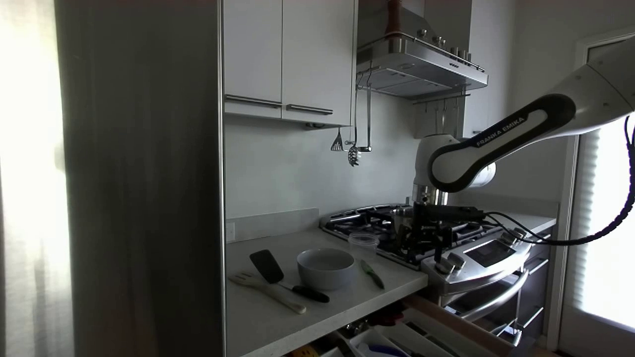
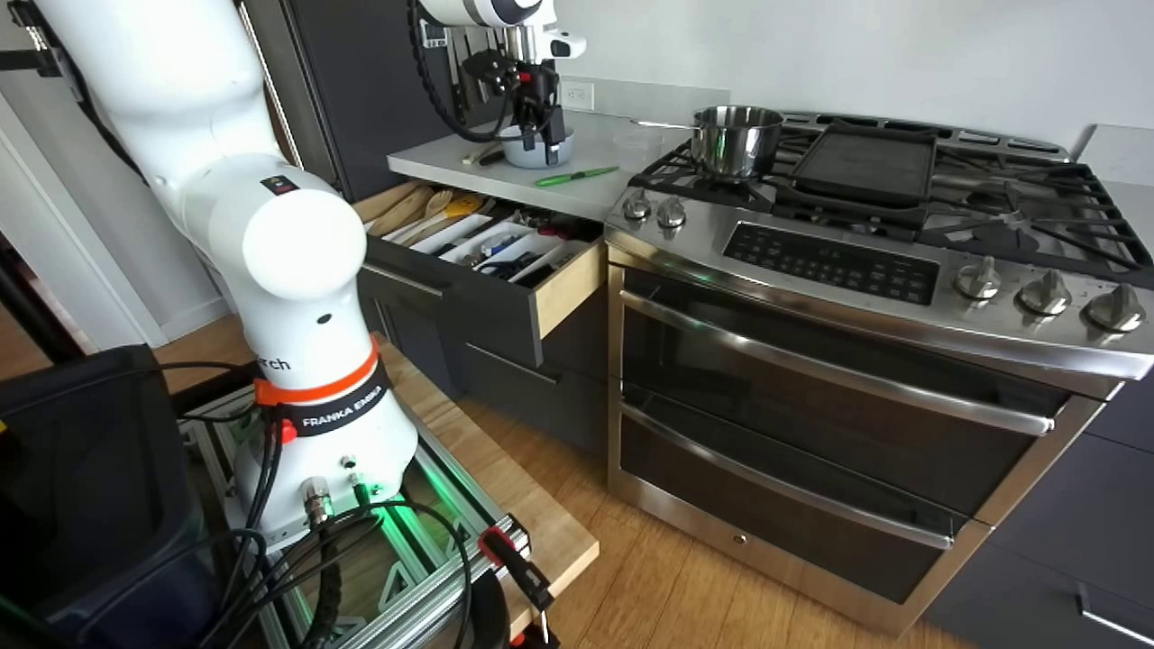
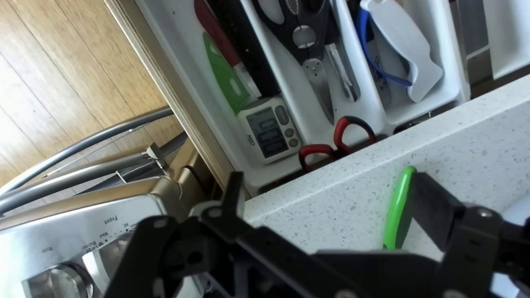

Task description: Remove the knife from the countertop and put it in the open drawer to the right

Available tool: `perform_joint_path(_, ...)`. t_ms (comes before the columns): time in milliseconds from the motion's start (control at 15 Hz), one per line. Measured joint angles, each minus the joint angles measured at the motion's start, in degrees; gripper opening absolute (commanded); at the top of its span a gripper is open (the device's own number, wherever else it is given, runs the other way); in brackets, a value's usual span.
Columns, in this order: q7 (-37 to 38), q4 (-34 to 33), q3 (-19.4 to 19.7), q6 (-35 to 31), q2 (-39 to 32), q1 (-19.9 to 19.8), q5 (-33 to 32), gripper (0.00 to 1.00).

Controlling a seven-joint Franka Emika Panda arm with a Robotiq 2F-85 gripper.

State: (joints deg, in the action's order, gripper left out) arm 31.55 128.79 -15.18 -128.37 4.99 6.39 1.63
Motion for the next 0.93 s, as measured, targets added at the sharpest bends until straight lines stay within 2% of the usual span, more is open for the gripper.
perform_joint_path(533, 11.8, -6.2, 0.8, -6.9, -10.4, 3.0, -8.9, 1.0)
perform_joint_path(933, 16.1, -10.0, 2.9, -9.8, -16.1, 6.4, -11.2, 1.0)
